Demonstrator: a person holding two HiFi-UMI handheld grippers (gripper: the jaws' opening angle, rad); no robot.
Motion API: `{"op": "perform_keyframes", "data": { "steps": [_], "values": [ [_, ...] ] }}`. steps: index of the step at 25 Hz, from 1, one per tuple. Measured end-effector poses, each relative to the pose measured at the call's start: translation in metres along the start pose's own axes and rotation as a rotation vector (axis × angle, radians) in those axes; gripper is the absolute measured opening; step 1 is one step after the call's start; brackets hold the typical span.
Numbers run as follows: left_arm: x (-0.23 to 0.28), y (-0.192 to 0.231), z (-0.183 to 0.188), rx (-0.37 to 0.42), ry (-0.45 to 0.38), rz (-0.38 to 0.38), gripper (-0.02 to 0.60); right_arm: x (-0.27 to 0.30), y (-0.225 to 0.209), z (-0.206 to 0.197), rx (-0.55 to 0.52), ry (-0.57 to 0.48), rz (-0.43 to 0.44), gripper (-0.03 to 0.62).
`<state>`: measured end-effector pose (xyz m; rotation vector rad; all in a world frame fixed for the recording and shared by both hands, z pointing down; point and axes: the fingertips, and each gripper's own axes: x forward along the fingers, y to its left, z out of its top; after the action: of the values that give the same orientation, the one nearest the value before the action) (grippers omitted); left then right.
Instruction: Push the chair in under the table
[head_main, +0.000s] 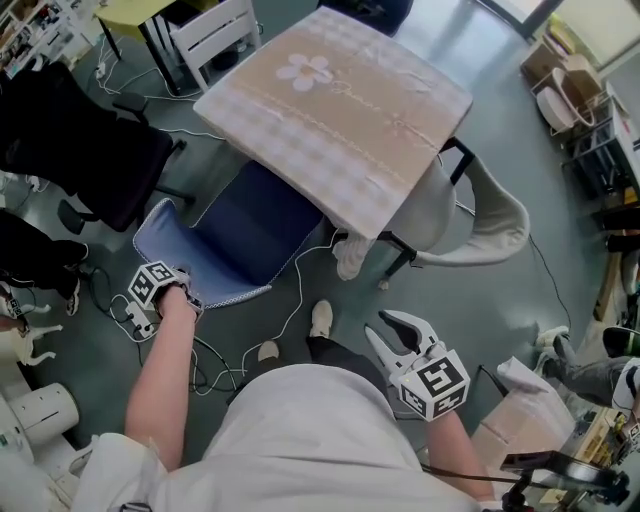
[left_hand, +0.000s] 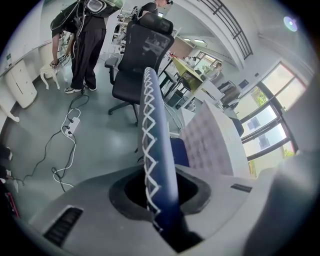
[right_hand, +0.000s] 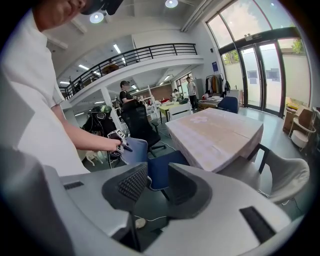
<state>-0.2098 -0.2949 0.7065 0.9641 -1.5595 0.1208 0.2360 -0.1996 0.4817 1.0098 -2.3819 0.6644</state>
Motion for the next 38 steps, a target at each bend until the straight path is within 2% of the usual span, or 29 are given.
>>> {"op": "perform_keyframes", "data": {
  "steps": [12, 19, 23, 27, 31, 34, 38],
  "values": [
    [0.034, -0.072, -0.010, 0.000, 0.001, -0.029, 0.086, -0.008, -0.052, 0.001, 0.014, 0.001, 0.007, 0.138],
    [0.039, -0.086, -0.018, -0.023, -0.007, -0.027, 0.091, -0.001, -0.065, 0.000, 0.023, 0.011, 0.038, 0.138],
    [0.040, -0.084, -0.015, -0.016, -0.017, -0.004, 0.095, 0.007, -0.065, 0.001, 0.015, 0.009, 0.066, 0.138],
    [0.036, -0.074, -0.017, -0.008, 0.008, 0.077, 0.115, 0.012, -0.063, -0.002, 0.023, 0.014, 0.091, 0.138],
    [0.023, -0.068, -0.011, 0.051, -0.029, 0.107, 0.169, 0.022, -0.056, -0.004, 0.027, 0.016, 0.120, 0.138],
    [0.008, -0.072, -0.005, 0.117, -0.069, 0.072, 0.201, 0.032, -0.049, -0.005, 0.024, 0.018, 0.146, 0.138],
    [-0.019, -0.085, 0.002, 0.240, -0.150, 0.031, 0.210, 0.045, -0.042, -0.002, 0.009, 0.019, 0.169, 0.138]
  ]
}}
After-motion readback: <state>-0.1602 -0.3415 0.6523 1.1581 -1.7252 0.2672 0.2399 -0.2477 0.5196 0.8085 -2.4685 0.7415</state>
